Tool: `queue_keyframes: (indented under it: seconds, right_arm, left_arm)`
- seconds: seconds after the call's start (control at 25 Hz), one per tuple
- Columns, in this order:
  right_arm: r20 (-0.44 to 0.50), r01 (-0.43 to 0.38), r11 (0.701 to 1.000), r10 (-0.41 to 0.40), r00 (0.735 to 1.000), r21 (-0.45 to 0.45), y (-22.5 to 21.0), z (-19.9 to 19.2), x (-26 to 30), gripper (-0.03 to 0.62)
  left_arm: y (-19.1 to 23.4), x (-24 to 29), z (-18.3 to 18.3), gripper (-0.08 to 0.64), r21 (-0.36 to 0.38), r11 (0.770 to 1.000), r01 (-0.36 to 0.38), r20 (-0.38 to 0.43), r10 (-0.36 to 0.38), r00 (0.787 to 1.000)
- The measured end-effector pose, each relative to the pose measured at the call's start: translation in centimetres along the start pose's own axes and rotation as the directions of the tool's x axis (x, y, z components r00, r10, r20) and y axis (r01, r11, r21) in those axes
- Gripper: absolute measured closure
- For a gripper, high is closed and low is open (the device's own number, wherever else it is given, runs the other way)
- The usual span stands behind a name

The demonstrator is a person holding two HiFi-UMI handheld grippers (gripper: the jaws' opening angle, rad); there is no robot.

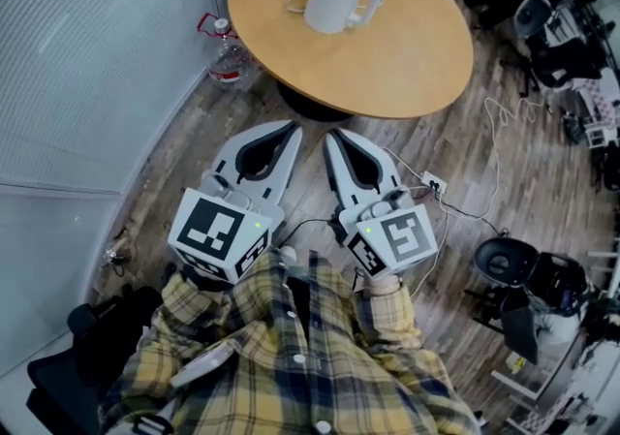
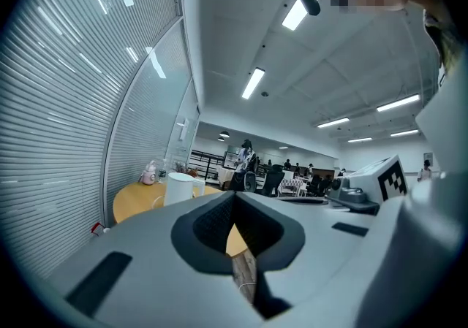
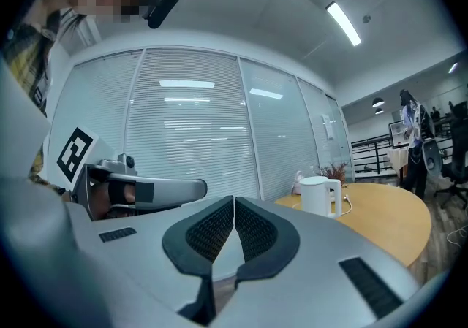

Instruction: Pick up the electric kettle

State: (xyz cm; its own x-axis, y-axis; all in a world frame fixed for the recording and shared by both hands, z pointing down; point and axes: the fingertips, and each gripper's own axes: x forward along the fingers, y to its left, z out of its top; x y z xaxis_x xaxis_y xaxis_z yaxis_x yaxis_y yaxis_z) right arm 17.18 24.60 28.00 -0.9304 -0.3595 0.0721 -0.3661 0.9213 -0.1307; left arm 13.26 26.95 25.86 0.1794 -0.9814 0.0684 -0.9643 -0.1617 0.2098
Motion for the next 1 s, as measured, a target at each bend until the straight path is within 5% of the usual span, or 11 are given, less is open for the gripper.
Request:
queue_keyframes:
  seconds: [0.52, 1.0]
  right_arm:
    - [0.014, 0.085, 0.996, -0.085, 0.996, -0.005, -2.5, 1.4, 10.5, 0.558]
    - [-0.028, 0.125, 0.992, -0.125, 0.992, 0.013, -3.2, 1.2, 15.3, 0.557]
  left_arm:
    - [10.1, 4.3, 2.5, 0.558, 0.007, 0.998, 0.060, -0.007, -0.060, 0.998]
    - [14.6, 6.1, 3.0, 0.558, -0.012, 0.994, 0.106, -0.039, -0.106, 0.994]
